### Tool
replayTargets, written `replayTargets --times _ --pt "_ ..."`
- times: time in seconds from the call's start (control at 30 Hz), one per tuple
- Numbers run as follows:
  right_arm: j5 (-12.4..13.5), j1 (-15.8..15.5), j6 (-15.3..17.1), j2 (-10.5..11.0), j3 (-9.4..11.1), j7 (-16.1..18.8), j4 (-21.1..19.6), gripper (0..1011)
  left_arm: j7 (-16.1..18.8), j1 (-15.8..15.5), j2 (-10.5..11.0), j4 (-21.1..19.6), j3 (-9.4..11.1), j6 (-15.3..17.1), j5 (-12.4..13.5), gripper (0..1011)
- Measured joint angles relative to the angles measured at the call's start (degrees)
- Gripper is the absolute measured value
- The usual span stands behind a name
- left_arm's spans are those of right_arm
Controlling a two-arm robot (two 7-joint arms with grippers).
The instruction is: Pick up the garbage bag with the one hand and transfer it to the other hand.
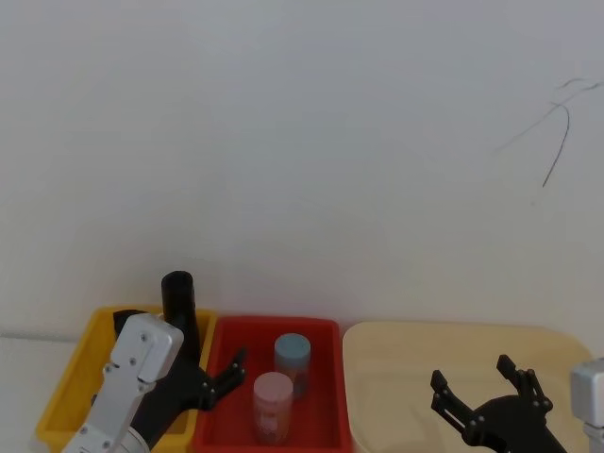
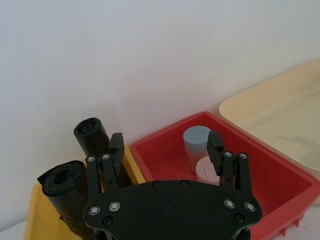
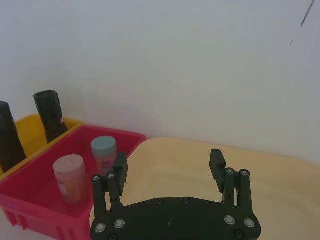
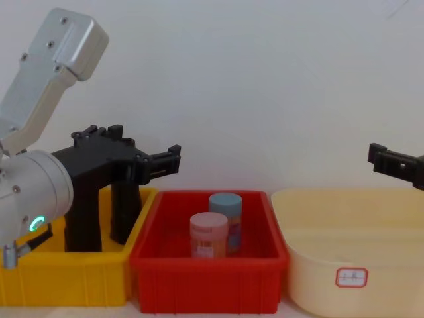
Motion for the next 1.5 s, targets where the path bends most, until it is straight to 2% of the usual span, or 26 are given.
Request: replayTargets --times 1.5 --pt "0.0 0.0 0.0 0.0 0.0 0.0 0.0 1000 -0.22 -0.04 0.04 -0.07 0.03 0.03 0.11 1002"
